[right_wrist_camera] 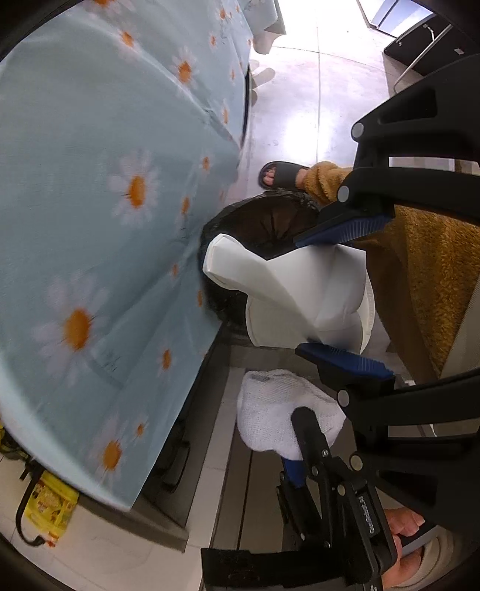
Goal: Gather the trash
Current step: 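Open the left tool over the bin while the right tool opens, dropping both items, then raise both open tools from the bin back over the counter, then grasp the second grey knit cloth with the left tool while the right tool grasps the clear plastic bag, then lift the cloth and plastic bag and lower both tools over the black bin, then open the left tool over the bin while the right tool opens, dropping both items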
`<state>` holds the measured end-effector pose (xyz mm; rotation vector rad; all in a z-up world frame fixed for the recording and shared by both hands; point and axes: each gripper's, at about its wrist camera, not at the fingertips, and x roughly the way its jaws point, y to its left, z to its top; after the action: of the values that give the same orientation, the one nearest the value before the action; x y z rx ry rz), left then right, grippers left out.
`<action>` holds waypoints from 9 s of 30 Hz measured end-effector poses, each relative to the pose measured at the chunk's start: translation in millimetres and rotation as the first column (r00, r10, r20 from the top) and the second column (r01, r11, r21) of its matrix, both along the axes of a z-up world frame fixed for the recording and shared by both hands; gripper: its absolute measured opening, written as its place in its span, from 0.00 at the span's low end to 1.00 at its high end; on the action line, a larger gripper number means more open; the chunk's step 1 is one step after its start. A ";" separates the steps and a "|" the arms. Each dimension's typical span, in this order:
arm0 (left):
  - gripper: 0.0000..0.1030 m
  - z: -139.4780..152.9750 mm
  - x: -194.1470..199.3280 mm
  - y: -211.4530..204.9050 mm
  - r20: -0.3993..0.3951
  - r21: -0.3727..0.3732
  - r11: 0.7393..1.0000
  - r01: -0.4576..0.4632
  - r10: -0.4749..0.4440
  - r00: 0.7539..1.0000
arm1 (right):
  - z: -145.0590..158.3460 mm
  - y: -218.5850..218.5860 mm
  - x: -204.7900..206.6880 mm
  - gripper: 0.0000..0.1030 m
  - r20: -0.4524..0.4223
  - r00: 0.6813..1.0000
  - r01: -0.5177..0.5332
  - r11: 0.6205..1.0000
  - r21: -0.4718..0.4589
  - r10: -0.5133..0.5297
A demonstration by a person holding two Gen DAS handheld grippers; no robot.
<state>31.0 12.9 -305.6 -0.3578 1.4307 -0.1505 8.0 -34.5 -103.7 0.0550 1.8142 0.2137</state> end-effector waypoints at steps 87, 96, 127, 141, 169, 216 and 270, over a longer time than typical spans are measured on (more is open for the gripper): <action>0.51 171.2 58.9 16.7 0.374 0.048 0.995 -0.086 0.062 0.925 | 158.1 -13.4 111.6 0.60 0.411 0.910 0.032 0.997 0.075 -0.060; 0.51 183.3 102.6 19.4 0.381 0.049 0.987 -0.153 0.123 0.917 | 152.5 -24.8 166.3 0.62 0.416 0.909 -0.037 0.995 0.089 -0.003; 0.71 135.5 230.7 26.2 0.205 0.130 0.946 -0.298 0.268 0.941 | 61.1 -32.3 269.6 0.68 0.275 0.943 -0.245 0.950 0.192 0.187; 0.59 123.9 252.3 20.7 0.189 0.178 0.935 -0.307 0.274 0.943 | 52.8 -31.0 272.9 0.53 0.278 0.928 -0.310 0.929 0.201 0.249; 0.35 143.1 223.6 9.6 0.240 0.212 0.929 -0.304 0.252 0.937 | 67.0 -52.4 256.9 0.51 0.290 0.938 -0.257 0.942 0.214 0.190; 0.35 108.1 26.2 9.5 0.241 0.034 0.999 0.021 -0.029 0.970 | 94.0 14.4 41.0 0.51 0.293 0.956 -0.003 1.000 0.021 -0.004; 0.53 -42.9 7.3 14.4 -0.126 -0.015 0.997 -0.078 0.075 0.989 | -18.1 -8.3 9.2 0.60 0.005 0.997 0.083 0.997 0.008 -0.083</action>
<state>38.3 27.3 -348.6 -0.4447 1.5376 -0.0814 17.2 -42.8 -121.8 0.1349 1.8015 0.1624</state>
